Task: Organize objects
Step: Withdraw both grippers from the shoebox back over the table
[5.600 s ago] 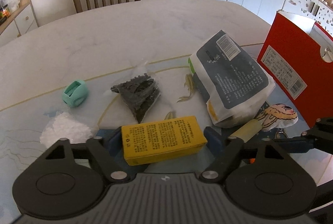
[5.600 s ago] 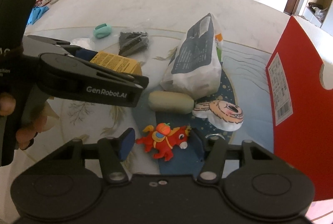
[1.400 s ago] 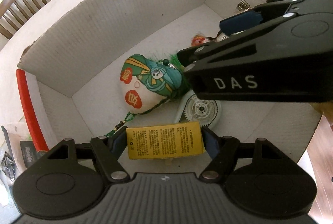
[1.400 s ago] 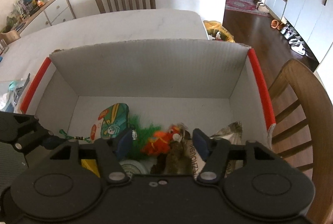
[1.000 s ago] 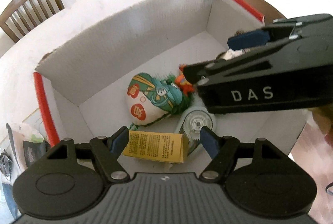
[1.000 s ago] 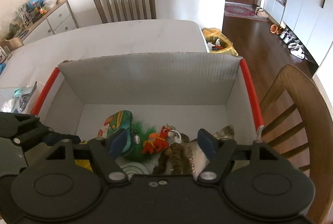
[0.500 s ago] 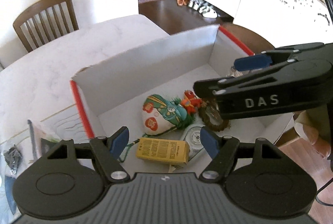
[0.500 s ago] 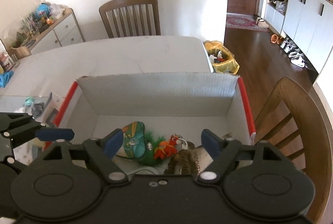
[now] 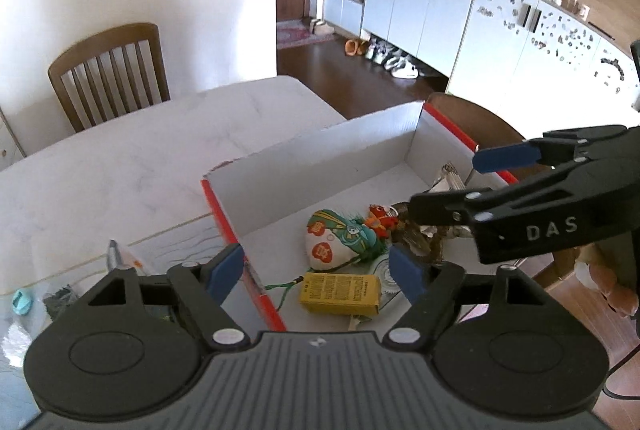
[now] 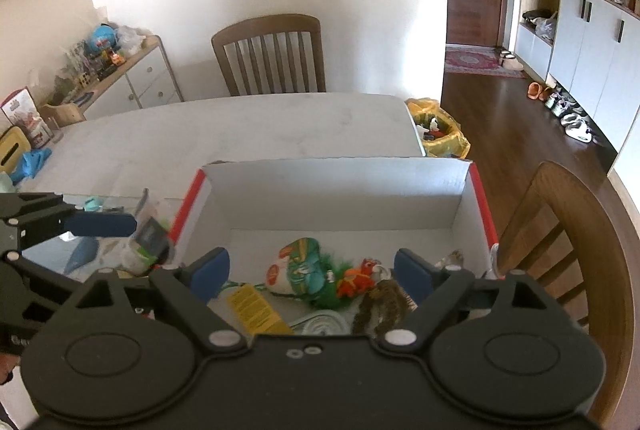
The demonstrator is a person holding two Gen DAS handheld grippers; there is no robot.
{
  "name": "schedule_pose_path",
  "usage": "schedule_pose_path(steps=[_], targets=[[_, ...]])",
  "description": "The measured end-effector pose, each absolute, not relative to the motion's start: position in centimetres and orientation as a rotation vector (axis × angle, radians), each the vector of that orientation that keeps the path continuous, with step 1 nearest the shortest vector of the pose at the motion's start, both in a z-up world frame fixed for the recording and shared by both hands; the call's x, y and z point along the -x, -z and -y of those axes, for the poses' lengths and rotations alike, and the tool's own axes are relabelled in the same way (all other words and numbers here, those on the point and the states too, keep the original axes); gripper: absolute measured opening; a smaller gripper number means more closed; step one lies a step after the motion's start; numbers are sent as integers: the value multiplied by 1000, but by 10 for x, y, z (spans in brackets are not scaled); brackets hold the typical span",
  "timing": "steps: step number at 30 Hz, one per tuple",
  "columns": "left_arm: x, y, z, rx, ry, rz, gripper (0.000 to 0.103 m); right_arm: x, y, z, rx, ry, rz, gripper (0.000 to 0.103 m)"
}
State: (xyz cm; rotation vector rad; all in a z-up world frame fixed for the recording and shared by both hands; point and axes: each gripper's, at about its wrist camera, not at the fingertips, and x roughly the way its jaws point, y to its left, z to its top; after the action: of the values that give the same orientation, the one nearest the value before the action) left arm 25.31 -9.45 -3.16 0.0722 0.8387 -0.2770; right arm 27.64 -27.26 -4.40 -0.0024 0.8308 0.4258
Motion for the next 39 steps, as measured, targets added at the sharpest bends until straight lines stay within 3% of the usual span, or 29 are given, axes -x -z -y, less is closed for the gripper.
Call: schedule_pose_path(steps=[16,21,24,39], targets=[[-216,15,25,-21,257,-784,85,-226,23,223,-50,-486,-762,101],[-207,15,-4,-1,246,-780,87,-213,24,198,-46,-495,-758,101],[-201,18,-25,14,233,-777,101,-205,26,182,-39,-502,-766,101],[-187,46,-133,60,99,-779,102,-197,40,113,-1,-507,-821,101]])
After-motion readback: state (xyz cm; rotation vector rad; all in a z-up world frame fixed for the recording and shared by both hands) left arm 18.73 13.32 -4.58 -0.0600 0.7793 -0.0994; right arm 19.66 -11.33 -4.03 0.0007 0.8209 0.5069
